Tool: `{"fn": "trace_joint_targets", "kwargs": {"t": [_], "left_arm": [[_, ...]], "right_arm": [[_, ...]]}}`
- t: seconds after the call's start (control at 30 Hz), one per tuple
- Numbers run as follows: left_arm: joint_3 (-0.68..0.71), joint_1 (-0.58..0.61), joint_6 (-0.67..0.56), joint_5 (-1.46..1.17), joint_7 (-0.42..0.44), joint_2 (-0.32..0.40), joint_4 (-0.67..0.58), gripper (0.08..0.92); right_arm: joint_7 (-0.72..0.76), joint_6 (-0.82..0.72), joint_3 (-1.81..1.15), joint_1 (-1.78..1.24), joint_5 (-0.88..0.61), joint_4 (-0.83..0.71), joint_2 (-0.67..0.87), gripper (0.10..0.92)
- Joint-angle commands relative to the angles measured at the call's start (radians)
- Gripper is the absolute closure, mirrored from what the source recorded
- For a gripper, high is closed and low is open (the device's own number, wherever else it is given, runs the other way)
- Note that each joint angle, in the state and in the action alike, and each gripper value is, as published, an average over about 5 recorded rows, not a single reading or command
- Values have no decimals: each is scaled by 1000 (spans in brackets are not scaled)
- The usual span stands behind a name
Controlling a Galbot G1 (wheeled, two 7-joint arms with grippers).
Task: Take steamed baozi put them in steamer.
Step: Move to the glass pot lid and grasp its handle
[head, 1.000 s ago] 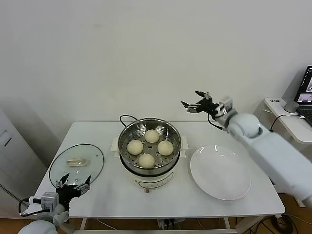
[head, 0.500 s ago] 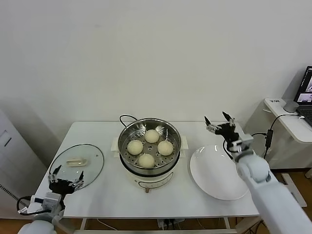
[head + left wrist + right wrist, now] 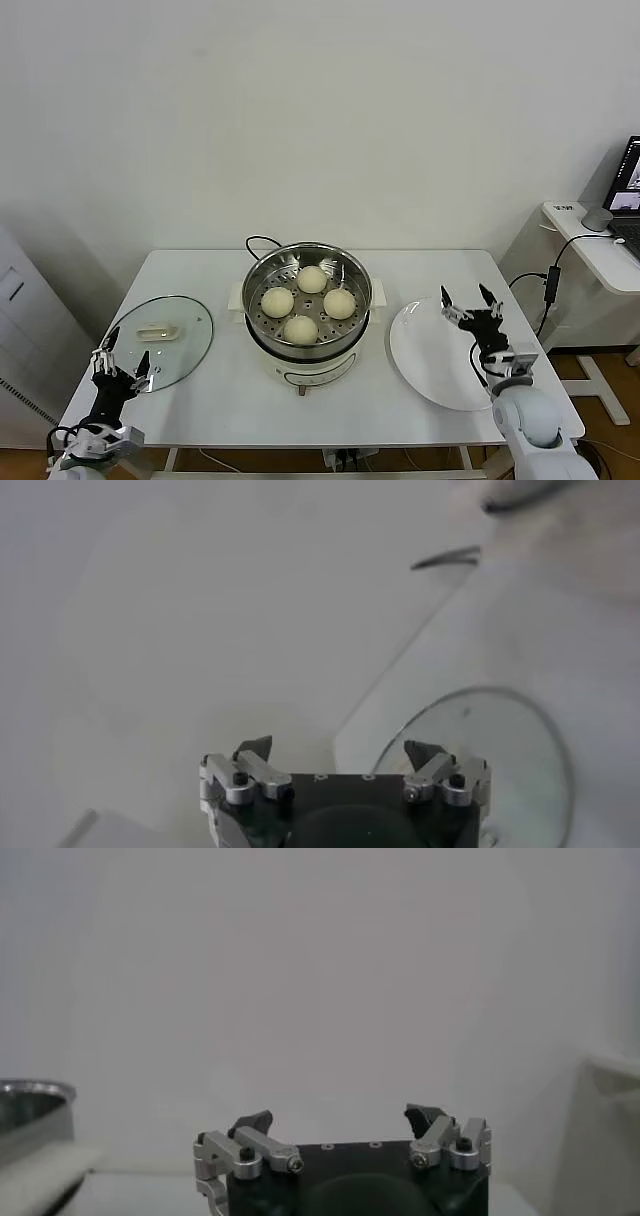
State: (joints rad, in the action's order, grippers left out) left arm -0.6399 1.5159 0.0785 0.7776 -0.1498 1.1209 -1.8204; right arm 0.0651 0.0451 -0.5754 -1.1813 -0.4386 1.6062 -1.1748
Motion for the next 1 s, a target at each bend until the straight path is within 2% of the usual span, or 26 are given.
{"fn": "trace_joint_targets", "kwargs": {"t": [0.03,0.5,1.0], "left_arm": [[-32,-71,-215,608,-138,69,227,177],[-30,-237,-227,662,-181,75,387,177],[-11,-422,-236,606,-178,72,570,177]], "right_arm": [[66,42,-68,-90,28,-7,-110,203],[112,74,-81,-108,44,-28,-126,203],[147,96,-91,-113,72,-46,-134,203]]}}
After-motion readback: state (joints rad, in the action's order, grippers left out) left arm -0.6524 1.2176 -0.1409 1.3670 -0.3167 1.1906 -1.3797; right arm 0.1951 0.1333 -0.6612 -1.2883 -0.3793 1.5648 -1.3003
